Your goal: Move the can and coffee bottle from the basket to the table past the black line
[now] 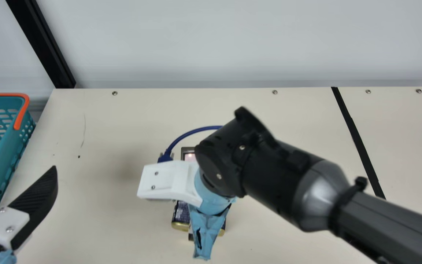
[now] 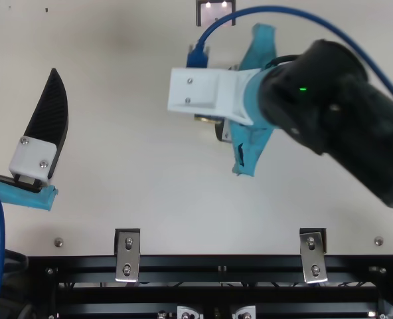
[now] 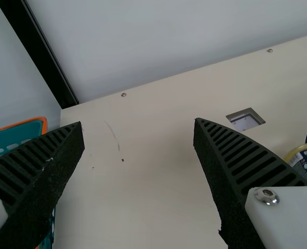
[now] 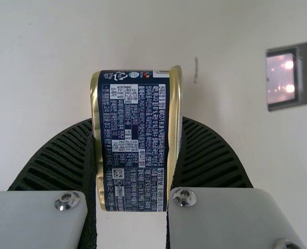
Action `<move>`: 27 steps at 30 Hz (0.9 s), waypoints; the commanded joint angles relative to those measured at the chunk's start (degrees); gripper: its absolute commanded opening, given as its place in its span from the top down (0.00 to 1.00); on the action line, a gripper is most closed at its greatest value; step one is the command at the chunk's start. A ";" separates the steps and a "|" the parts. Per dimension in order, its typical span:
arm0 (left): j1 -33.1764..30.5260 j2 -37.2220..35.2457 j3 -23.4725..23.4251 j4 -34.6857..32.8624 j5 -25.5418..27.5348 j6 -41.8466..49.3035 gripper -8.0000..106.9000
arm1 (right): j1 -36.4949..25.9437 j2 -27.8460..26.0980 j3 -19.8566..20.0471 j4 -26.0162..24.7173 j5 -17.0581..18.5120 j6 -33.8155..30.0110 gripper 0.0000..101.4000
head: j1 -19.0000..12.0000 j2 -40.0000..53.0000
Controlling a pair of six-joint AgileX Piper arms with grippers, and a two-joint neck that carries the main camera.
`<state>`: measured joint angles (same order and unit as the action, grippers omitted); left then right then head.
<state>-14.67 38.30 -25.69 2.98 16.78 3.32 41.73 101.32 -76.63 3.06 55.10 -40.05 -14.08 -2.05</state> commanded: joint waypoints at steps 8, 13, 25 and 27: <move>0.00 0.00 0.00 0.00 0.00 0.00 0.15 | -5.90 -5.04 0.49 -6.60 1.91 11.16 1.00 | -0.49 -3.34; 0.00 0.00 0.00 0.00 0.00 0.00 0.15 | -11.49 -8.03 2.56 -10.53 2.51 16.73 1.00 | -0.12 -7.73; 0.00 0.00 0.00 0.00 0.00 0.00 0.15 | -29.34 -14.79 8.30 -15.07 2.79 21.01 1.00 | 0.66 -21.91; 0.00 0.00 0.00 0.00 0.00 0.00 0.15 | -33.01 -15.51 8.96 -15.35 2.59 20.67 1.00 | 0.69 -24.15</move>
<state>-14.67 38.30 -25.69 2.98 16.78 3.32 13.30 86.04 -67.97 -12.23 58.06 -19.01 -13.20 -24.93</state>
